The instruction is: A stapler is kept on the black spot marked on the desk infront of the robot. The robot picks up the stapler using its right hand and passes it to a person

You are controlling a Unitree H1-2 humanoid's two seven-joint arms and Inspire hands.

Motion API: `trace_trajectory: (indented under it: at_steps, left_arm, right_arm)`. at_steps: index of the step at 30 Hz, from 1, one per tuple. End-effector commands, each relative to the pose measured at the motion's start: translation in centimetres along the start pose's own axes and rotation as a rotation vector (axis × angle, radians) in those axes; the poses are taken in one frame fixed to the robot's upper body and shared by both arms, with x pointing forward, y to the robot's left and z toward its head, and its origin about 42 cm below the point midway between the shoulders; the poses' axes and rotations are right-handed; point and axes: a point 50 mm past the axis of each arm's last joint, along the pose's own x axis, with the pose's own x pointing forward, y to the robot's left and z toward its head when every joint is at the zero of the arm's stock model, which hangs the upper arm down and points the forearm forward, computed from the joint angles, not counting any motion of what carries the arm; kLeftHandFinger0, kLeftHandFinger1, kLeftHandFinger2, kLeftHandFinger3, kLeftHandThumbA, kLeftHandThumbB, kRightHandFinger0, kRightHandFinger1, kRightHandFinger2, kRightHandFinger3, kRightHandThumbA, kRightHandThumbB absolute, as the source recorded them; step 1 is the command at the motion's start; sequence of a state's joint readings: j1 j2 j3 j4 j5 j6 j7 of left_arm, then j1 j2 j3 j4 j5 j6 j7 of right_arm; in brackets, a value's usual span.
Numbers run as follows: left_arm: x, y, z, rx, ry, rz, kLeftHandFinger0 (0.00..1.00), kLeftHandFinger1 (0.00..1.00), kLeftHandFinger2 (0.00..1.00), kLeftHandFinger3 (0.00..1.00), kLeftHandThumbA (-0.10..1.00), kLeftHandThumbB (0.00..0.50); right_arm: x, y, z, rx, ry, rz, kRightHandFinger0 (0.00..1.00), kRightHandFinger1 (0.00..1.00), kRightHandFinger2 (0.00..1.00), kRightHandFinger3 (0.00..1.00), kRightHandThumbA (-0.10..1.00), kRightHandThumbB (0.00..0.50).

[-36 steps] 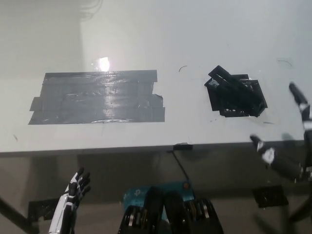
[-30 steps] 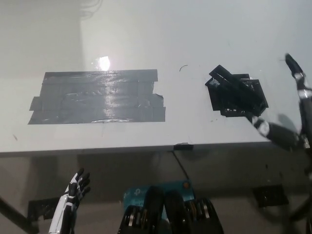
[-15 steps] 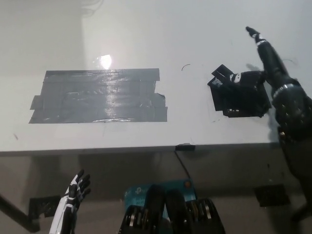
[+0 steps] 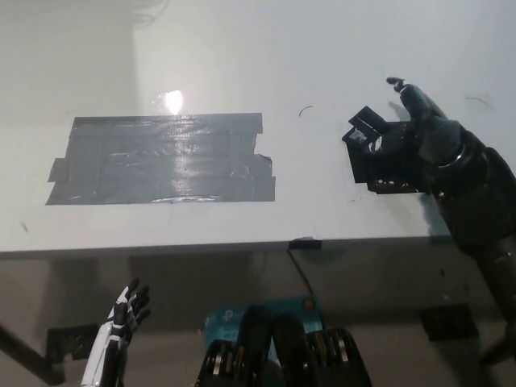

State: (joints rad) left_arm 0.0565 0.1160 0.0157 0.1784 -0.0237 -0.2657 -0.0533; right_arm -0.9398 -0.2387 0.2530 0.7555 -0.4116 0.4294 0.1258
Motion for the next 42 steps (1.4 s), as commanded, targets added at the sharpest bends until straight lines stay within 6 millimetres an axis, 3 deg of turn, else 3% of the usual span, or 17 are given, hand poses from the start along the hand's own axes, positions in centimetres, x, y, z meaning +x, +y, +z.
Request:
trace_trajectory:
  at_steps: [1,15,16,17,18,19,20,22,23,24,25,30,33,37,39,40,42]
  left_arm:
    - [0.3,0.6,0.8,0.008,-0.064,-0.006,1.0,1.0,1.0,1.0,1.0,0.483]
    - [0.3,0.5,0.9,0.011,-0.064,-0.011,1.0,1.0,1.0,1.0,1.0,0.478]
    - [0.3,0.5,1.0,0.011,-0.066,-0.011,1.0,1.0,1.0,1.0,1.0,0.485]
    - [0.3,0.5,1.0,0.013,-0.065,-0.008,1.0,1.0,1.0,1.0,1.0,0.486]
    - [0.3,0.5,1.0,0.013,-0.066,-0.008,1.0,1.0,1.0,1.0,1.0,0.484]
    - [0.3,0.5,1.0,0.014,-0.067,-0.009,1.0,1.0,1.0,1.0,1.0,0.482]
    - [0.3,0.5,1.0,0.014,-0.067,-0.009,1.0,1.0,1.0,1.0,1.0,0.482]
    - [0.5,0.5,1.1,0.013,-0.068,-0.012,1.0,1.0,1.0,1.0,1.0,0.478]
    - [0.5,0.5,1.1,0.013,-0.068,-0.014,1.0,1.0,1.0,1.0,1.0,0.478]
    - [0.5,0.5,1.1,0.014,-0.069,-0.015,1.0,1.0,1.0,1.0,1.0,0.471]
    - [0.5,0.5,1.1,0.016,-0.07,-0.015,1.0,1.0,1.0,1.0,1.0,0.471]
    - [0.8,0.6,1.3,0.013,-0.078,-0.018,1.0,1.0,1.0,1.0,1.0,0.46]
    - [1.0,0.7,1.4,0.014,-0.081,-0.019,1.0,1.0,1.0,1.0,1.0,0.465]
    - [1.3,0.7,1.5,0.012,-0.091,-0.019,1.0,1.0,1.0,1.0,1.0,0.46]
    - [1.4,0.7,1.5,0.01,-0.093,-0.02,1.0,1.0,1.0,1.0,1.0,0.464]
    - [1.4,0.7,1.4,0.011,-0.092,-0.022,1.0,1.0,1.0,1.0,1.0,0.47]
    - [1.5,0.6,1.4,0.013,-0.09,-0.02,1.0,1.0,1.0,1.0,1.0,0.47]
  right_arm:
    - [0.7,-2.5,2.4,-0.066,-0.028,-0.04,1.0,1.0,1.0,1.0,1.0,0.347]
    - [1.0,-1.5,1.8,-0.108,0.002,0.016,1.0,1.0,1.0,1.0,1.0,0.34]
    - [1.1,-1.4,1.7,-0.066,0.003,0.018,1.0,1.0,1.0,1.0,0.93,0.32]
    - [1.2,-1.1,1.6,-0.012,0.004,0.005,1.0,1.0,1.0,0.82,0.61,0.274]
    - [1.3,-0.8,1.4,-0.016,0.005,-0.01,1.0,1.0,1.0,0.84,0.36,0.245]
    - [1.3,-0.5,1.3,-0.05,-0.002,-0.043,0.76,0.8,0.74,0.57,0.02,0.224]
    - [1.3,-0.3,1.2,-0.073,-0.009,-0.063,0.61,0.7,0.71,0.55,-0.08,0.25]
    - [1.3,0.8,0.5,-0.113,-0.052,-0.123,0.02,0.12,0.25,0.29,-0.1,0.239]
    - [1.4,0.9,0.2,-0.115,-0.055,-0.127,0.0,0.14,0.36,0.37,-0.1,0.241]
    - [1.4,1.4,-0.1,-0.12,-0.057,-0.138,0.0,0.24,0.58,0.5,-0.1,0.227]
    - [1.4,1.7,-0.3,-0.125,-0.057,-0.144,0.0,0.31,0.68,0.57,-0.1,0.223]
    - [1.5,2.3,-0.9,-0.109,-0.052,-0.16,0.06,0.57,0.91,0.73,-0.1,0.194]
    - [1.5,1.9,-1.3,-0.1,-0.058,-0.166,0.05,0.58,0.92,0.81,-0.1,0.191]
    - [1.5,1.0,-1.7,-0.077,-0.072,-0.174,0.18,0.65,0.93,0.8,-0.1,0.198]
    - [1.5,0.5,-1.9,0.019,-0.073,-0.165,0.07,0.52,0.83,0.73,-0.1,0.164]
    - [1.4,0.3,-2.0,0.066,-0.064,-0.16,0.02,0.53,0.89,0.79,-0.1,0.16]
    - [1.3,-0.3,-2.2,0.194,-0.053,-0.136,0.04,0.58,0.88,0.84,-0.1,0.143]
